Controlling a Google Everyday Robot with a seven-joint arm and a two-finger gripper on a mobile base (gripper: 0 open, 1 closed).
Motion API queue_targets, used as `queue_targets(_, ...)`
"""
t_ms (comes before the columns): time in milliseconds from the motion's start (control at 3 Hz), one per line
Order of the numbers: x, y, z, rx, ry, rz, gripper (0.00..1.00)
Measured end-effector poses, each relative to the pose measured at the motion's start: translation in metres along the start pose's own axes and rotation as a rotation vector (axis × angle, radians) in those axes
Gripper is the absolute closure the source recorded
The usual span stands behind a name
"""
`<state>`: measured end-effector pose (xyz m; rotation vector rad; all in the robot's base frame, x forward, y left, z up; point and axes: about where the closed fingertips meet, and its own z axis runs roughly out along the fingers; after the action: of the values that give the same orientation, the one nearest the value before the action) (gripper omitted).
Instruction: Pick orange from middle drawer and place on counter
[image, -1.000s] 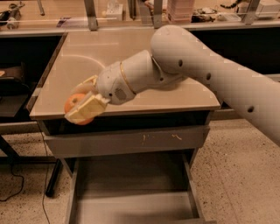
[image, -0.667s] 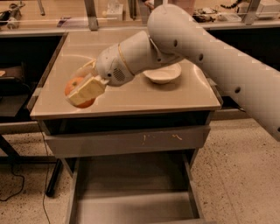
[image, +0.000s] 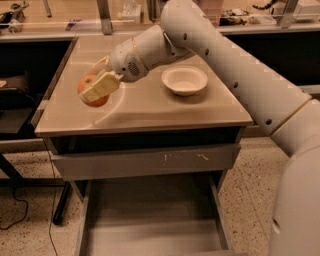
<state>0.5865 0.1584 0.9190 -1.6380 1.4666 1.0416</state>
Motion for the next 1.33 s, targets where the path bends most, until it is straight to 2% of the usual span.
queue_targets(667,0.012,-0.055,0.017,-0.042,0.015,-0.007,1.0)
queue_targets(1333,0.038,-0.076,0.05,-0.09,0.075,0.02,1.0)
